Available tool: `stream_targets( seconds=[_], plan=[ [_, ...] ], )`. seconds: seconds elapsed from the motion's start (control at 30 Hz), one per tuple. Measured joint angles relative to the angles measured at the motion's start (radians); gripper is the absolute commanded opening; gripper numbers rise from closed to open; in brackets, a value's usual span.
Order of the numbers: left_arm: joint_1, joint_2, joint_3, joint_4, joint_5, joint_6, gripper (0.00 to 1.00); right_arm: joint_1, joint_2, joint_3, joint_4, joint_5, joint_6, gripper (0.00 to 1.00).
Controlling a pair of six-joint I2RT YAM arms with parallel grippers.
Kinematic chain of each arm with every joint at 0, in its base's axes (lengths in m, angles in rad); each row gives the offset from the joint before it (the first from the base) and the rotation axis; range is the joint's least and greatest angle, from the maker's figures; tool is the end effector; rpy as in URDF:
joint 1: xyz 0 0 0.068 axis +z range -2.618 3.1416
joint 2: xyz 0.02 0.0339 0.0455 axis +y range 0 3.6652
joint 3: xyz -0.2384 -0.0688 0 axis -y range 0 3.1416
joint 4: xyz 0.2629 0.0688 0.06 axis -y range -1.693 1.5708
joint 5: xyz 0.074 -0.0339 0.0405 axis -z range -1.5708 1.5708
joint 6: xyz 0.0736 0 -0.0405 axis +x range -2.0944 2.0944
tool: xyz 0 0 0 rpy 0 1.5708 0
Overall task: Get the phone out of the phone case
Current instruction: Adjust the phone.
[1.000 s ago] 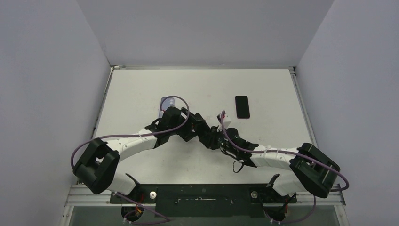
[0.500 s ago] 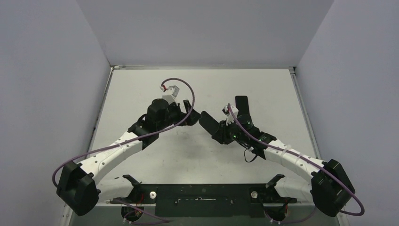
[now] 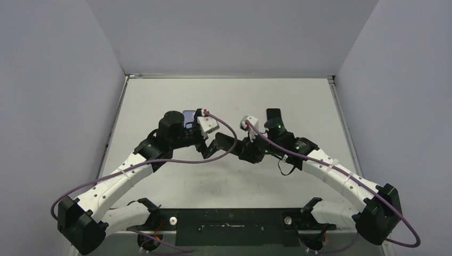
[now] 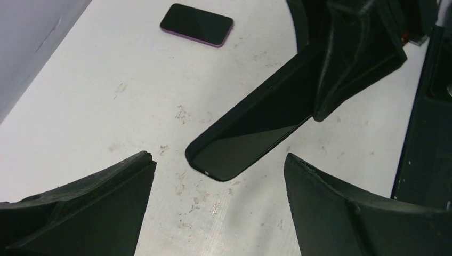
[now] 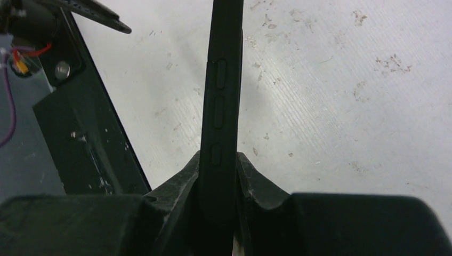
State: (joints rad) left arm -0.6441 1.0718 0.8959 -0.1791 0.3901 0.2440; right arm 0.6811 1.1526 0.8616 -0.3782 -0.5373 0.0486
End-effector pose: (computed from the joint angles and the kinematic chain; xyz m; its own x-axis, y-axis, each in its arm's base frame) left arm 0.2299 -0.2076 0.2865 -0.0667 0.3295 -0.9418 0.8827 0.4595 0.0983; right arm 0.2092 0.2181 0.2283 -0.5228 -0.3700 -0.7680 -0.8284 0.4331 0.3552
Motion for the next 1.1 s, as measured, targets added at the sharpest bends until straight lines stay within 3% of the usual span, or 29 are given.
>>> stream_targets(
  seconds=[0.27, 0.7, 0.83, 1.1],
  plan=[
    [-0.003, 0.039, 0.089, -0.113, 0.241, 0.187, 0.85, 0.108, 0.002, 0.037, -0.095, -0.023, -0.194, 0.02],
    [-0.03, 0.112, 0.106, -0.203, 0.445, 0.215, 0.75, 0.118, 0.006, 0.092, -0.14, -0.021, -0.353, 0.05],
    [-0.035, 0.133, 0.106, -0.203, 0.462, 0.214, 0.63, 0.119, 0.009, 0.093, -0.146, -0.022, -0.365, 0.05],
    [-0.042, 0.177, 0.119, -0.208, 0.479, 0.217, 0.24, 0.12, 0.022, 0.099, -0.161, -0.026, -0.38, 0.06]
  ],
)
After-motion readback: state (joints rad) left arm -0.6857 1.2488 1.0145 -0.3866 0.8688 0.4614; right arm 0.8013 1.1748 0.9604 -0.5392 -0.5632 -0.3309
